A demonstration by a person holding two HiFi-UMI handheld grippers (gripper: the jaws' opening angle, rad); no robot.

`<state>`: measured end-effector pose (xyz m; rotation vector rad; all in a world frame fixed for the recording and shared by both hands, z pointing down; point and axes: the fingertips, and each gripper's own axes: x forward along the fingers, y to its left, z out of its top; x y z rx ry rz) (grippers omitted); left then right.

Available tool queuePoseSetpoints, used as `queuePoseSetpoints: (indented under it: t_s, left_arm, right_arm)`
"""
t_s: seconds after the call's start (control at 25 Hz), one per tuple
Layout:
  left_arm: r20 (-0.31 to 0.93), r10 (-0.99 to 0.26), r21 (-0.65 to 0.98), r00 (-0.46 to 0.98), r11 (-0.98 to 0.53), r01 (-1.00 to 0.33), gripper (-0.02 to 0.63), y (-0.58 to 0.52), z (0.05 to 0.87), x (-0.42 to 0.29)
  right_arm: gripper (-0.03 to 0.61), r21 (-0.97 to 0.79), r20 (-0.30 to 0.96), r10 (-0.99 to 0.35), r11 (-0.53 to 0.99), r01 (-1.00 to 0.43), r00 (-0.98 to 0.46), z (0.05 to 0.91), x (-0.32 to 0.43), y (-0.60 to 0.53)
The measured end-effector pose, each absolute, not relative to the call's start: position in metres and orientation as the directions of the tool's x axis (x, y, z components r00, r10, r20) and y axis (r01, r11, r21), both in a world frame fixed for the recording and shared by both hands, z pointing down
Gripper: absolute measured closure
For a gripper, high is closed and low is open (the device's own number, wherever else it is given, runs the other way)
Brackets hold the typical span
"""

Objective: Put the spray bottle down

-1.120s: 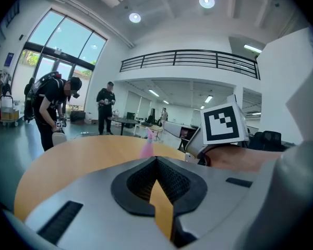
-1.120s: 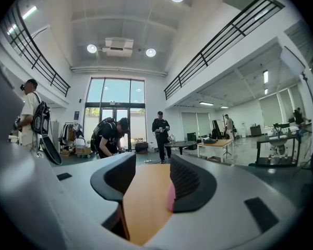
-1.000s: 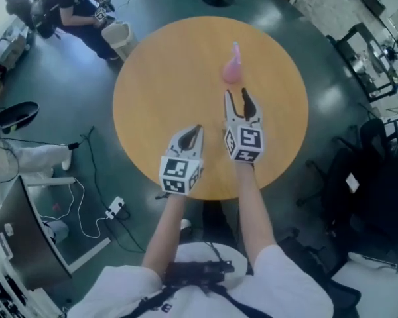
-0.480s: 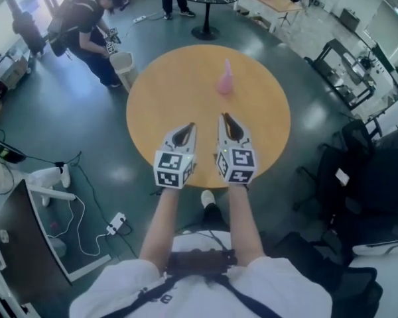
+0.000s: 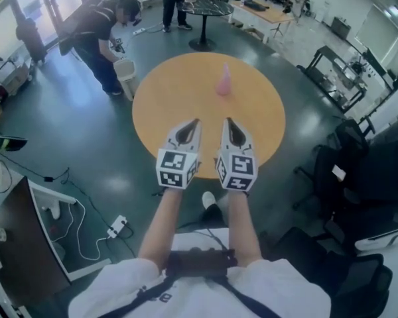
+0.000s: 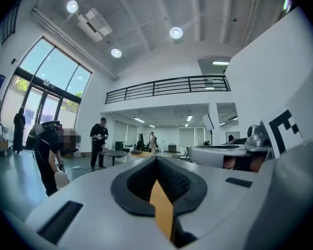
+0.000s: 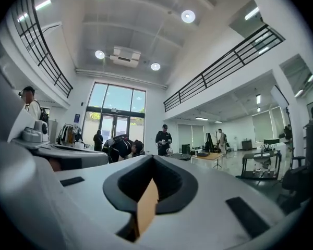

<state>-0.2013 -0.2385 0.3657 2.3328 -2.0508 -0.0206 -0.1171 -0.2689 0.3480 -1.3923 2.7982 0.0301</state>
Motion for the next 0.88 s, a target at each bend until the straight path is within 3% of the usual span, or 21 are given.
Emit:
queuePoseSetpoints:
  t_s: [0.88]
  left_arm:
    - [-0.052,-0.983,-0.005,0.174,-0.174,-0.985,0.603,-0.222,0.336,-0.206]
  right_arm:
    - [0.555,0.021,-0.115,-0.803,0.587,-0.809,-0.585,0.317,-0.125,-0.244]
